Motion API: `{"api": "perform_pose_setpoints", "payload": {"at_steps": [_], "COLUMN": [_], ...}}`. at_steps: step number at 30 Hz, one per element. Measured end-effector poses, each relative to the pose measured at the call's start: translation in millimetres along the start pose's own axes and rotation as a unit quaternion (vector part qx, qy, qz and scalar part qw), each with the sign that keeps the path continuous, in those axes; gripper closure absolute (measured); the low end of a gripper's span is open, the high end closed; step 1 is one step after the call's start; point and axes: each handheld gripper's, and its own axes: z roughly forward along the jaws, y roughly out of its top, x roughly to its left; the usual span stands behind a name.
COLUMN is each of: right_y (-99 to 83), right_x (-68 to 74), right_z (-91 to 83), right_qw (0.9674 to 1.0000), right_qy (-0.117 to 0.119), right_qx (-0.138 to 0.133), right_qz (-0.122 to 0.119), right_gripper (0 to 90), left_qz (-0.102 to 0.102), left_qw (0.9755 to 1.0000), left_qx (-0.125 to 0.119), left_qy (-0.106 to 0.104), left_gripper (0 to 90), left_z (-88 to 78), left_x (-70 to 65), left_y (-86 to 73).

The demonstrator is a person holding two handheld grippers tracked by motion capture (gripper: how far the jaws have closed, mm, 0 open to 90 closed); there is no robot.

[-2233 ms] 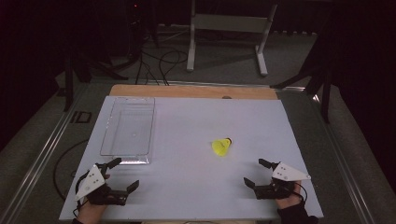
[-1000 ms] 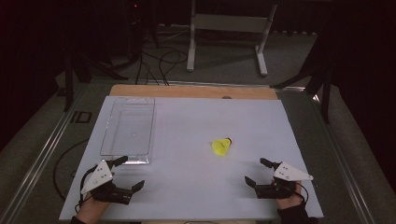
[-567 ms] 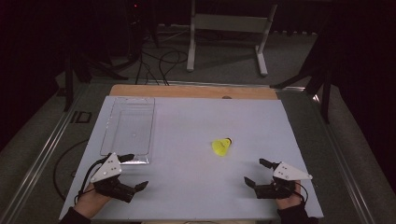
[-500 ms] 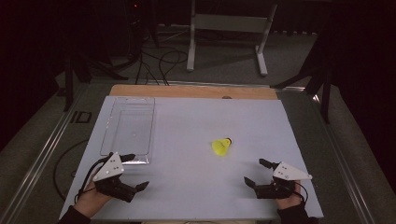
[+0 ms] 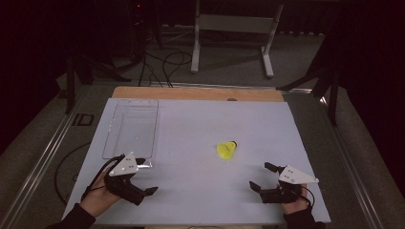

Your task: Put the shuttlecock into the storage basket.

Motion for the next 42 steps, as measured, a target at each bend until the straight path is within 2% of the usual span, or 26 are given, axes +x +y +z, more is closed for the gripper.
{"api": "perform_pose_setpoints", "payload": {"at_steps": [2,16,21,29,42], "right_y": [0.1,-0.1,0.0,0.1,-0.4], "right_x": [0.3,-0.7,-0.5,-0.3,-0.8], "right_z": [-0.1,0.8,0.7,1.0,1.7], "right_qw": [1.0,1.0,1.0,0.9999,0.9999], "right_qy": [0.0,0.004,0.004,0.006,0.007], "right_qx": [0.001,0.005,0.005,0.006,0.008], "right_qz": [-0.001,0.007,0.006,0.007,0.007], "right_gripper": [8.9,8.8,8.9,8.9,8.8], "left_qz": [-0.001,0.009,0.017,0.021,0.036], "left_qw": [0.9999,0.9983,0.9976,0.9959,0.9923], "left_qx": [0.006,0.047,0.059,0.077,0.107], "left_qy": [-0.01,-0.032,-0.032,-0.043,-0.05], "left_gripper": [0.3,0.3,0.3,0.3,0.3], "left_z": [0.7,12.2,17.9,27.5,42.3], "left_x": [-0.2,-3.6,-4.4,-4.8,-3.9], "left_y": [3.6,31.3,41.0,52.7,75.1]}}
